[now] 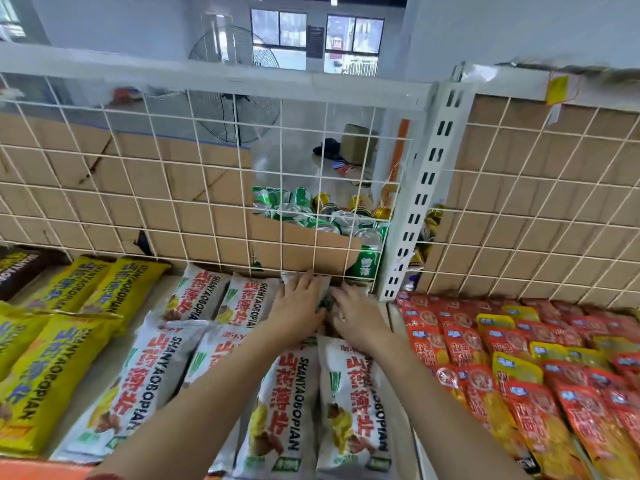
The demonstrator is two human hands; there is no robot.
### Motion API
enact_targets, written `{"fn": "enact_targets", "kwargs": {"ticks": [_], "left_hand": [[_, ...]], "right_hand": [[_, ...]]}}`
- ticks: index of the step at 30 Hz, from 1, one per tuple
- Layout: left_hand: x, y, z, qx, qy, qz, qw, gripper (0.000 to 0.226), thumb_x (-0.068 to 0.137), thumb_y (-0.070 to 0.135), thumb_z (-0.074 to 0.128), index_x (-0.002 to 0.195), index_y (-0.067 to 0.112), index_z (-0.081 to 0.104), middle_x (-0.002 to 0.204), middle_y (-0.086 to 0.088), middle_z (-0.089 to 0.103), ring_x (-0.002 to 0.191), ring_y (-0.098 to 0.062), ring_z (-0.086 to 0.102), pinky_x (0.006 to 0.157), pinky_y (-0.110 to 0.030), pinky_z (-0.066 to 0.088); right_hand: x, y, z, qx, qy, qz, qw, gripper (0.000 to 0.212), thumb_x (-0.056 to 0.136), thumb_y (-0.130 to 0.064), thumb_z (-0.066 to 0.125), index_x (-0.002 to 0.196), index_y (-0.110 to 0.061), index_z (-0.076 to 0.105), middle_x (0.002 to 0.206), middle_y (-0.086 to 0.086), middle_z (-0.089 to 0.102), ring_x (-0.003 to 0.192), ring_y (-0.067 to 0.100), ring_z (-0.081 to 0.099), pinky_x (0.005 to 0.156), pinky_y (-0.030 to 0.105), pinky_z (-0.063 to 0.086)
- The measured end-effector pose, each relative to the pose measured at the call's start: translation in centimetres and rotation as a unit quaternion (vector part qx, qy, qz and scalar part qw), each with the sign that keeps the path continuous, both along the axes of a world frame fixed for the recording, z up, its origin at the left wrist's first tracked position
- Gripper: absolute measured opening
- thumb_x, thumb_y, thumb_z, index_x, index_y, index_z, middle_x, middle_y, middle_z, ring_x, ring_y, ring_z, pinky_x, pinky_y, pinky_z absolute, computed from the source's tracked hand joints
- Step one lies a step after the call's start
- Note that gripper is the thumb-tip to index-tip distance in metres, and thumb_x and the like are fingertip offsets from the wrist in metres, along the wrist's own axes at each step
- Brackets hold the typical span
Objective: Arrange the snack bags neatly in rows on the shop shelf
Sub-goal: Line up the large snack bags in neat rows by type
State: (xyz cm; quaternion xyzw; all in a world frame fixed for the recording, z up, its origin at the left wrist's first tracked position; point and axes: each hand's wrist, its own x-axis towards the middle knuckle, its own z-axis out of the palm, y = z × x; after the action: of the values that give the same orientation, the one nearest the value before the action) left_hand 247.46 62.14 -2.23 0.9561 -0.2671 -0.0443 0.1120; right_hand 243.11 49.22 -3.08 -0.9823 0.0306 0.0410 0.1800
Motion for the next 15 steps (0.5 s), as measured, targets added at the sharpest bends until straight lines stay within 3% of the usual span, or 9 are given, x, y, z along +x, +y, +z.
{"fn": "enact_targets", "kwargs": {"ticks": [6,15], "left_hand": [[1.4,0.5,-0.9,0.05,0.037,-0.042,0.997,0.077,0.093,0.053,0.037,0.15,0.02,-0.003,0.157,-0.001,-0.008,0.144,-0.023,-0.011,0.115,-0.046,0.001],[1.9,1.3,-1.1,0.062,0.066,-0.084,0.992,0.096,0.08,0.07,0.044,0.149,0.025,-0.005,0.157,-0.002,-0.009,0.144,-0.022,-0.011,0.116,-0.045,-0.001]], "right_hand": [[0.6,-0.7,-0.4,-0.018,0.056,-0.008,0.998,0.073,0.088,-0.04,0.051,0.148,-0.029,0.01,0.157,0.006,0.002,0.143,0.029,-0.003,0.116,0.047,0.013],[0.1,-1.7,-0.6,-0.052,0.07,-0.034,0.996,0.087,0.083,-0.054,0.054,0.148,-0.031,0.002,0.157,0.005,-0.002,0.143,0.03,-0.005,0.114,0.045,0.009]]}}
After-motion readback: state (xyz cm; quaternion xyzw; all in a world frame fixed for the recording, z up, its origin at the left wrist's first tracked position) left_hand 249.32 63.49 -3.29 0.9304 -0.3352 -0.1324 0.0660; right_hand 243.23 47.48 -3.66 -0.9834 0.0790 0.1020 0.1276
